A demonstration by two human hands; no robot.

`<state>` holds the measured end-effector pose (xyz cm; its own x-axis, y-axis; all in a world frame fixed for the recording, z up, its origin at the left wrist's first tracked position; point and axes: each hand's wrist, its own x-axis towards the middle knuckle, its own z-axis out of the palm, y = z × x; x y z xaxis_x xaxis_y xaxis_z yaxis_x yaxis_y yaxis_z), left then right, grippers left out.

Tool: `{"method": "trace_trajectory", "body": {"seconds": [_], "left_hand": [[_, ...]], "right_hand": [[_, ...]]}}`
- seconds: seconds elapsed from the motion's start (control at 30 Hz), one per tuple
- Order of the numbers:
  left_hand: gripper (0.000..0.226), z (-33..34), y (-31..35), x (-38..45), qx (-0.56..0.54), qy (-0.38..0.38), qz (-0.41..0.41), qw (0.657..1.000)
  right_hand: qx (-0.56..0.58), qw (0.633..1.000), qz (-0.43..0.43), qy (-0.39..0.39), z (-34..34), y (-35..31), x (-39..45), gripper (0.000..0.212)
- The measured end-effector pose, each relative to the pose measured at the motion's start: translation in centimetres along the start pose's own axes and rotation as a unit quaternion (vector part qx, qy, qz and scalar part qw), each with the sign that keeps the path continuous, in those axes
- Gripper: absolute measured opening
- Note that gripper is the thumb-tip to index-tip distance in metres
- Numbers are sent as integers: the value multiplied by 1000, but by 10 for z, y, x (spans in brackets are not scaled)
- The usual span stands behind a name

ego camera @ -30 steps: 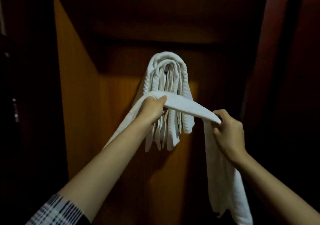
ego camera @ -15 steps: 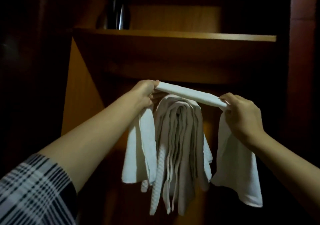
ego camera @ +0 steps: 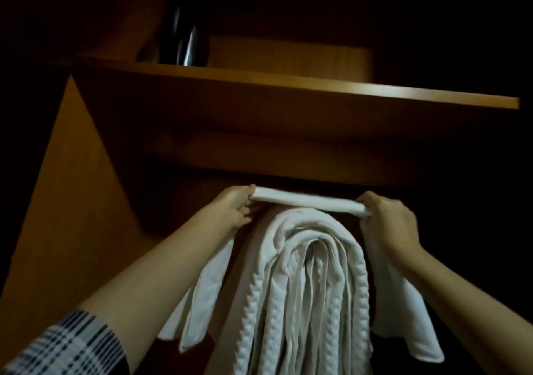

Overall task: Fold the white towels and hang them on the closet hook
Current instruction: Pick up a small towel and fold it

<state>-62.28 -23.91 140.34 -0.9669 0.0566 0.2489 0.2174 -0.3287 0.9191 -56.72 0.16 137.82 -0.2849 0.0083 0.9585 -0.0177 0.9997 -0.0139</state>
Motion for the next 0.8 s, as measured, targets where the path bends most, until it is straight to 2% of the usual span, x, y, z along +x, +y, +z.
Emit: {"method": "trace_trajectory", "body": {"seconds": [0.13,0.23,0.3,0.37,0.4,0.43,0.5,0.53,0.57,0.6,0.67,0.73,0.77,0.8], "left_hand": [[45,-8,-35,20,-21,-17,-38,999],[29,-17,-48,15,-18,-29,5,999],[16,-25,-51,6,40,-50,42,997],[9,-35,-58,-5,161,-31,82,983],[11,-41,-63,-9,254,1,119,960],[12,-46,-67,-14,366,44,170,914],[20,-53,-74,-22,563,144,283,763],[30,-56,-79,-24,613,174,328,697],[39,-58,-83,-24,631,191,361,659],[44,-58,-87,-22,630,200,381,646],[58,-58,-96,-15,601,203,386,670],[76,-60,-102,-9,557,155,329,747],[74,-62,-104,-6,540,119,297,778],[65,-66,-106,-4,539,84,281,789]], "right_hand": [[-12,998,18,-58,32,-1,-18,16],[30,996,23,-75,43,-3,-37,9],[117,990,48,-57,44,-3,-49,16],[182,979,76,-55,41,-2,-60,30],[181,978,72,-68,39,0,-65,35],[165,980,69,-86,40,3,-70,39],[143,979,87,-116,41,10,-76,42],[156,973,111,-129,42,12,-78,37],[173,965,139,-142,44,15,-79,24],[190,957,159,-153,45,16,-79,13],[205,952,170,-153,51,19,-81,32],[215,951,176,-140,52,21,-79,40],[214,951,179,-131,52,22,-78,39],[213,953,179,-119,51,22,-77,35]]}}
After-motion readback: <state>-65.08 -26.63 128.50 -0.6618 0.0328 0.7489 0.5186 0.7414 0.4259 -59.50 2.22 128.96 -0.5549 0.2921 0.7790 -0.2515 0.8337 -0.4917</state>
